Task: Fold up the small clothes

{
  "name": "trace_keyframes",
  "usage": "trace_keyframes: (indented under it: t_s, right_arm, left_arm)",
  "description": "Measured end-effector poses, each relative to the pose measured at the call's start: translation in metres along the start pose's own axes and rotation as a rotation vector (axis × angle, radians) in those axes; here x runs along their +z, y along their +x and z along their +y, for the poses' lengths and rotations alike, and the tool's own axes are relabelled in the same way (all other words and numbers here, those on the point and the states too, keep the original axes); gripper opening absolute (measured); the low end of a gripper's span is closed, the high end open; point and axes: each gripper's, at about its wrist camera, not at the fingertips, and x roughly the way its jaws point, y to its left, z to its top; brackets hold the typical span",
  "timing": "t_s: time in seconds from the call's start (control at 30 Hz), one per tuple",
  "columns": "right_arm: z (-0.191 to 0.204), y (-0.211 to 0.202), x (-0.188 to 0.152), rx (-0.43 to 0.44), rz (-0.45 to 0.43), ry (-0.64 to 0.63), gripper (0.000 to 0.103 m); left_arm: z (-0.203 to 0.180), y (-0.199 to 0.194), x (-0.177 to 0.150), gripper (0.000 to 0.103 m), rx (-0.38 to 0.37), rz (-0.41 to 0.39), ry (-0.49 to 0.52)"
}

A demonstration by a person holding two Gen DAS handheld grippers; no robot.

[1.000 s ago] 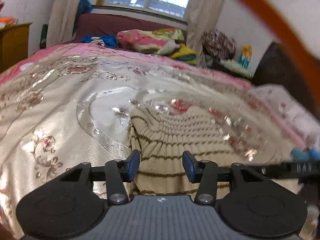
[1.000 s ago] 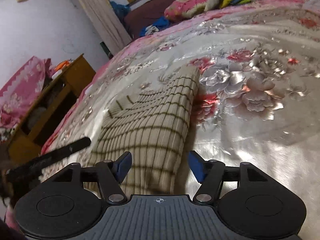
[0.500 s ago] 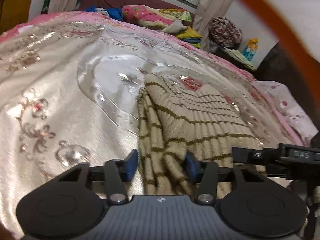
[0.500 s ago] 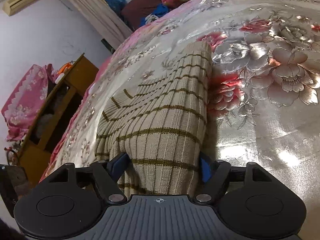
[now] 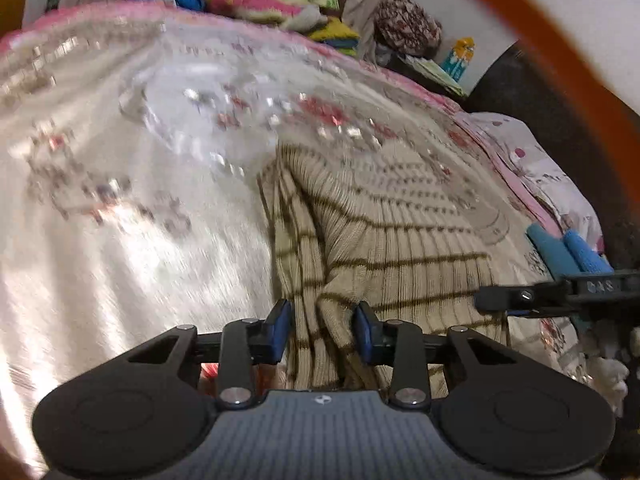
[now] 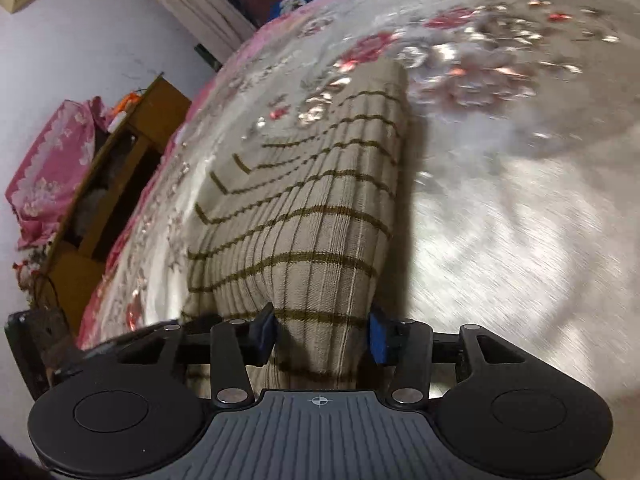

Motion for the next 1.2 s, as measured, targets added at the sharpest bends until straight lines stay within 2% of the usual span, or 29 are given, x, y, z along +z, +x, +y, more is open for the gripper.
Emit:
trace_keyframes:
  t_s: [0.17, 0.23, 0.3, 0.43, 0.53, 0.6, 0.67, 0.77, 0.97, 1.07, 1.2]
  right_arm:
    - [0.01, -0.039, -0.001, -0.061, -0.15, -0.065, 0.046]
    - [0.017, -0.044, 0.004, -0.081, -0.211, -0.105, 0.046]
    - [0.023, -0.037, 0.013, -0.085, -0.241, -0.122, 0.046]
    - [0.032, -0.01, 0.026, -0.081, -0.253, -0.151, 0.037]
    - [0.036, 0.011, 0.027, -0.117, -0.227, -0.194, 0.034]
    - [0.03, 0.022, 0.025, -0.154, -0.21, -0.18, 0.033]
    - [0.021, 0.024, 0.026, -0.141, -0.214, -0.142, 0.033]
    - [0.019, 0.022, 0.027, -0.141, -0.211, -0.114, 0.033]
    - [0.035, -0.01, 0.016, -0.126, -0.262, -0.14, 0.037]
    - [0.042, -0.028, 0.0, -0.108, -0.265, -0.154, 0.037]
    - [0.052, -0.042, -0.029, -0.117, -0.253, -0.188, 0.037]
  left_arm:
    - [-0.028, -0.018, 0.03, 0.039, 0.066, -0.15, 0.098]
    - [-0.038, -0.008, 0.045, 0.039, 0.061, -0.177, 0.124]
    - [-0.044, 0.008, 0.055, 0.039, 0.091, -0.195, 0.166]
    - [-0.037, 0.043, 0.062, 0.039, 0.175, -0.155, 0.161]
    - [-0.022, 0.056, 0.063, 0.039, 0.213, -0.13, 0.136]
    - [-0.016, 0.058, 0.063, 0.039, 0.228, -0.129, 0.112]
    - [-0.008, 0.062, 0.065, 0.04, 0.244, -0.115, 0.078]
    - [-0.005, 0.056, 0.063, 0.04, 0.224, -0.118, 0.022]
    - [-0.018, 0.013, 0.048, 0.039, 0.204, -0.174, 0.049]
    - [-0.029, -0.015, 0.032, 0.039, 0.178, -0.187, 0.071]
    - [-0.043, -0.038, -0.002, 0.039, 0.109, -0.161, 0.097]
